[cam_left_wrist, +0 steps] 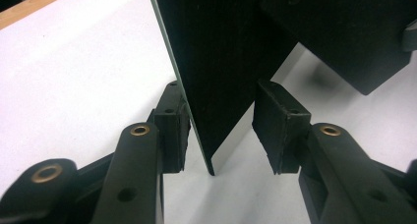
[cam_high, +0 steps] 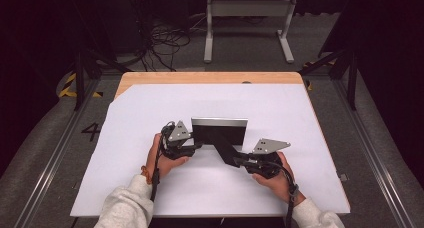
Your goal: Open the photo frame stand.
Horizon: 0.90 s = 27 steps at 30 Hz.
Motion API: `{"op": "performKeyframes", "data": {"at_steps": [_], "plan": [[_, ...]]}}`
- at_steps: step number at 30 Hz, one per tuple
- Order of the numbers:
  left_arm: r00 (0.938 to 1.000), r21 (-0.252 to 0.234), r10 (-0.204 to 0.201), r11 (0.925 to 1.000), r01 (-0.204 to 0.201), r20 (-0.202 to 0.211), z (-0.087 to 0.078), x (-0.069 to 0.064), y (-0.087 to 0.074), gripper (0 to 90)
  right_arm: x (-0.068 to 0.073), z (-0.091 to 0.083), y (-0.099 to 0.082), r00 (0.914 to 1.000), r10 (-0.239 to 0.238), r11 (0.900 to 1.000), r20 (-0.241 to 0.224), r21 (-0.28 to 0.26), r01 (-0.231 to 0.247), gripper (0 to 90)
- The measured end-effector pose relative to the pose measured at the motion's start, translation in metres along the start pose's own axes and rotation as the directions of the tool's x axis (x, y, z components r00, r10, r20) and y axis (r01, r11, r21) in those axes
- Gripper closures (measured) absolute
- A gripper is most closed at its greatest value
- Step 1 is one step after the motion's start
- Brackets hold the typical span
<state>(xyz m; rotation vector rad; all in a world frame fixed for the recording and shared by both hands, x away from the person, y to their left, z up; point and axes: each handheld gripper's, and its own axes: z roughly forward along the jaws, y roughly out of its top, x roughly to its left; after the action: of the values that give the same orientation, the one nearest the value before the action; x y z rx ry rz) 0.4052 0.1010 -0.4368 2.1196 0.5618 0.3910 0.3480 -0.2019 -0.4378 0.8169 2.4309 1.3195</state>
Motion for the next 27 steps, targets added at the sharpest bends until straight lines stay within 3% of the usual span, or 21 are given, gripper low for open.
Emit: {"op": "performKeyframes", "data": {"at_steps": [11,27], "plan": [[0.9998,-0.004,0.016,0.9999,-0.016,0.009,-0.003,-0.002,0.0,65.8,0.002,-0.001,0.001,0.9999,-0.014,0.9999,-0.001,0.004,0.014,81.9],[0.9977,0.006,0.035,0.9994,-0.035,-0.058,-0.002,-0.01,0.0,65.4,0.003,-0.003,0.002,0.9997,-0.013,0.9999,-0.02,0.001,0.014,82.7]]}}
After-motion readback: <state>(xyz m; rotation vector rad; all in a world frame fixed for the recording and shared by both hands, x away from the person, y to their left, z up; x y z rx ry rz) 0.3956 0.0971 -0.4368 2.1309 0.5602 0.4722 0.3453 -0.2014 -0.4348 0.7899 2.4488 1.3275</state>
